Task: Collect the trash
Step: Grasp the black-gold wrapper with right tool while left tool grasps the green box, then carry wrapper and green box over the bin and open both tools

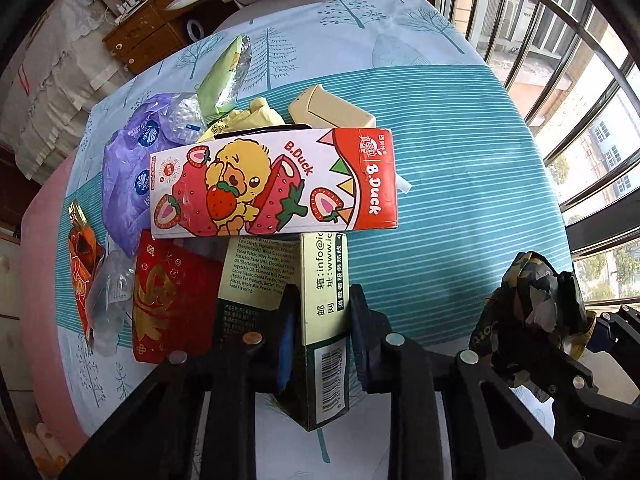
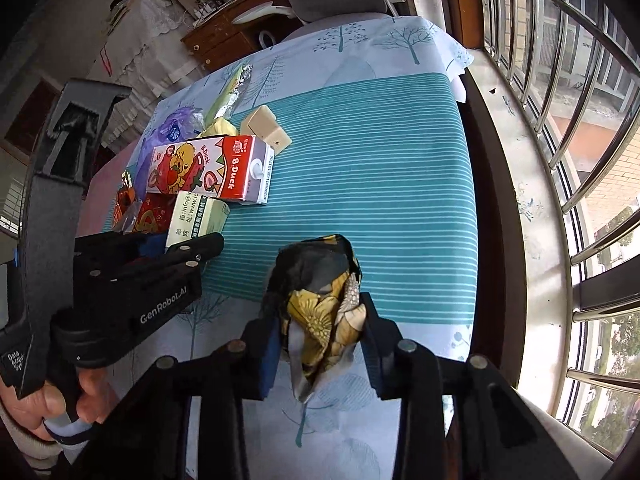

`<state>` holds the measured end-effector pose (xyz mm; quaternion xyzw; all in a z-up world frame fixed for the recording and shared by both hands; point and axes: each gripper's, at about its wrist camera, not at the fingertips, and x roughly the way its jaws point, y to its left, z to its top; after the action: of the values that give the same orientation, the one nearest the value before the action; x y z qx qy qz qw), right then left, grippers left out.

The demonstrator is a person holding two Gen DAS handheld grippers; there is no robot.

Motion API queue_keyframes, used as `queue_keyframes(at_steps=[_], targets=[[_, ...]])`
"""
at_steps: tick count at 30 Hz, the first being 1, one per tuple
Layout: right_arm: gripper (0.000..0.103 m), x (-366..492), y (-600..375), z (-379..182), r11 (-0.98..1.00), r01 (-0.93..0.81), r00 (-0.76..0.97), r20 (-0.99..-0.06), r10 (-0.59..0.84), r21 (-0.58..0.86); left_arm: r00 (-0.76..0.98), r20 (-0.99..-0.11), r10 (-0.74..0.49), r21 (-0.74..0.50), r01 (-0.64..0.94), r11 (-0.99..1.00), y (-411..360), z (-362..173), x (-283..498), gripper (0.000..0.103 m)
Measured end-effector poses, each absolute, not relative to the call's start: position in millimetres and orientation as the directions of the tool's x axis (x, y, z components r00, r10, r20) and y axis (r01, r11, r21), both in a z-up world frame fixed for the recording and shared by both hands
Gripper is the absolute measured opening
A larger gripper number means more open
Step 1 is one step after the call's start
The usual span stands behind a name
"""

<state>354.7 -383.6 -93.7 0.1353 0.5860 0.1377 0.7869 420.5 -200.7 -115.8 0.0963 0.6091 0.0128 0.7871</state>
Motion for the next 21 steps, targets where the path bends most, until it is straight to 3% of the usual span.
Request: queue_keyframes(at_steps=[11,21], targets=[[0.035,329,-345,-73,0.899,-0.107,0.253,-0.863,0.438,0.425,0.328,-0.939,-0.102,-0.079,0.084,0.993,-143,-48,347,0.019],[0.035,281,-276,-39,0.881,-0.185,0.231,-0.852,0.47,0.436,0.403,-0.896,-0.185,-0.137,0.144,0.98,-79,2,251,0.019]])
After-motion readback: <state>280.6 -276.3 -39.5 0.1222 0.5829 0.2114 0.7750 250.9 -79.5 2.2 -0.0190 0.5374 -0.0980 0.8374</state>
